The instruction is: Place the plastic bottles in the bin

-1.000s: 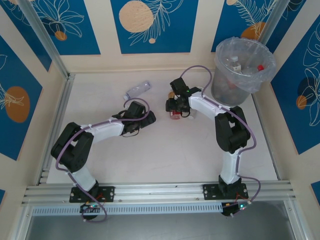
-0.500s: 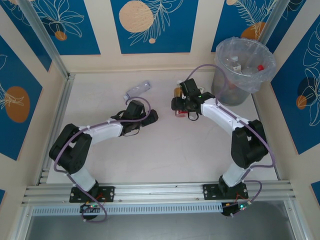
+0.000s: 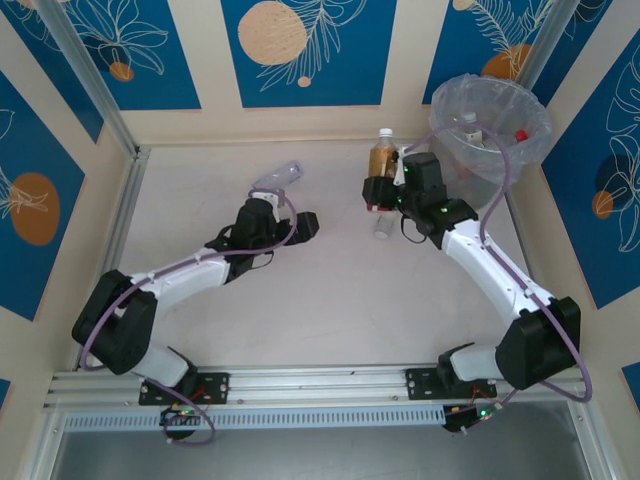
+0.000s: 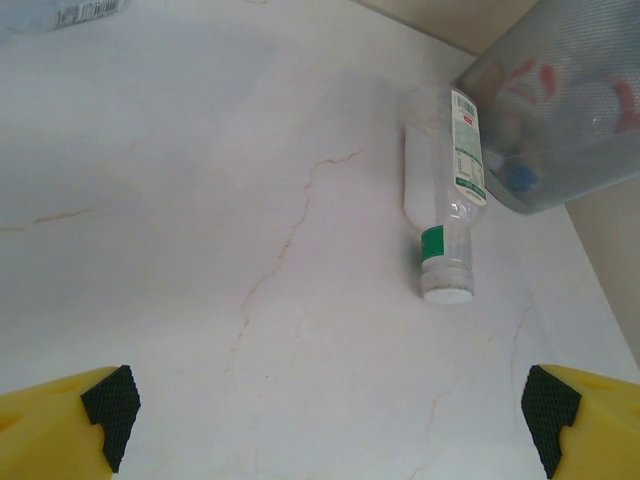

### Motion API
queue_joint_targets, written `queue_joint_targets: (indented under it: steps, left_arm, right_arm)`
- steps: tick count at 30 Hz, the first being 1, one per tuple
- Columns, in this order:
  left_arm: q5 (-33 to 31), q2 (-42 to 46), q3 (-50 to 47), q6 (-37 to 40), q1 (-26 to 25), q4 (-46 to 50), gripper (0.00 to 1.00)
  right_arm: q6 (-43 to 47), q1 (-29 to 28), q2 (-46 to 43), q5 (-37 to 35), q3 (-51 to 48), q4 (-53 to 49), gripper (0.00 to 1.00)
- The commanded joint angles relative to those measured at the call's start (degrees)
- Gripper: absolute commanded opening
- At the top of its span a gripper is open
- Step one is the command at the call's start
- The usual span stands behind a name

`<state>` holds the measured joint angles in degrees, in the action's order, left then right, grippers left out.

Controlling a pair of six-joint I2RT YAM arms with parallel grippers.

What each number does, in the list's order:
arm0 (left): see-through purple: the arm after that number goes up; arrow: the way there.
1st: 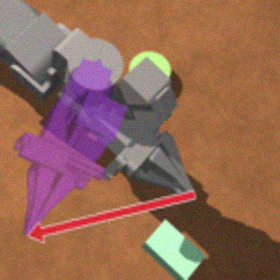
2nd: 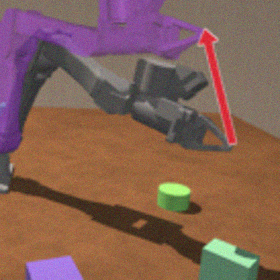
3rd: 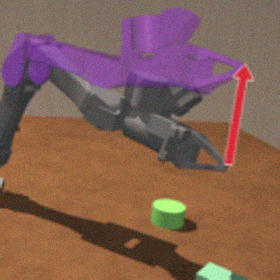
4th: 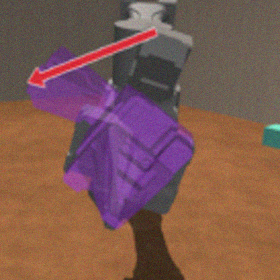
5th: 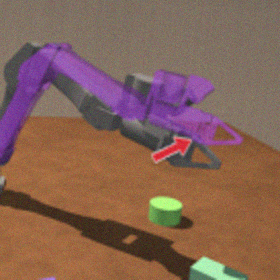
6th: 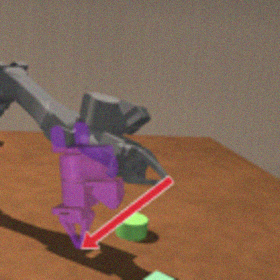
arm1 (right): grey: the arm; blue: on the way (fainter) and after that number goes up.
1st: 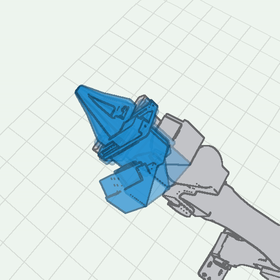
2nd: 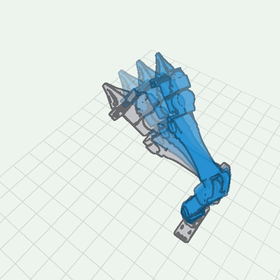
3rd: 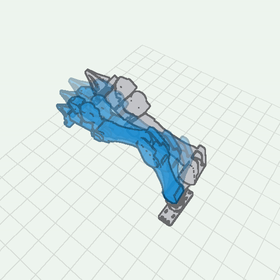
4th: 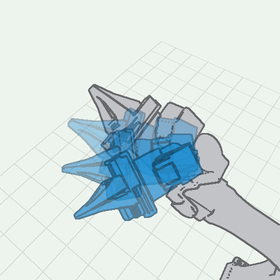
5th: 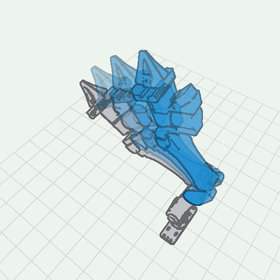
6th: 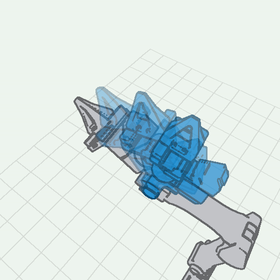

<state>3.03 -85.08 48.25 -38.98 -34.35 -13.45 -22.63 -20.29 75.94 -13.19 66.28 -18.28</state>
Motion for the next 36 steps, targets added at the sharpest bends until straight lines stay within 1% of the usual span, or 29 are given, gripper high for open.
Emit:
queue_joint_targets:
  steps: [1,5,8,14,18,23,31,36]
  left_arm:
    - [1.69,1.30,-1.55,1.20,0.50,-4.41,1.00]
    - [3.26,1.49,-2.70,0.62,0.53,-7.70,1.00]
    - [4.28,1.84,-3.57,0.07,0.55,-9.90,1.00]
    - [3.92,2.29,-4.03,-0.30,0.50,-10.06,1.00]
    - [3.61,2.63,-4.39,-0.71,0.49,-10.06,1.00]
    - [2.71,2.65,-4.74,-1.31,0.46,-9.88,0.99]
    - [1.98,2.25,-4.51,-2.67,0.51,-9.73,1.00]
    - [2.11,1.76,-3.80,-2.93,0.44,-9.27,1.00]
  right_arm:
    - [0.97,2.07,-3.24,3.50,-0.47,3.02,0.58]
    - [0.83,4.99,-5.54,6.12,-0.19,4.04,0.58]
    - [0.02,7.96,-7.17,6.51,0.14,5.30,0.58]
    - [-3.41,15.12,-7.75,8.90,2.01,7.91,0.59]
    - [-4.64,18.06,-6.71,8.68,2.64,10.09,0.59]
    - [-6.50,21.14,-4.99,7.19,2.00,16.96,0.58]
    - [-14.39,25.75,-0.77,6.34,2.62,28.13,0.59]
    - [-17.46,27.90,2.25,5.33,4.90,31.88,0.59]
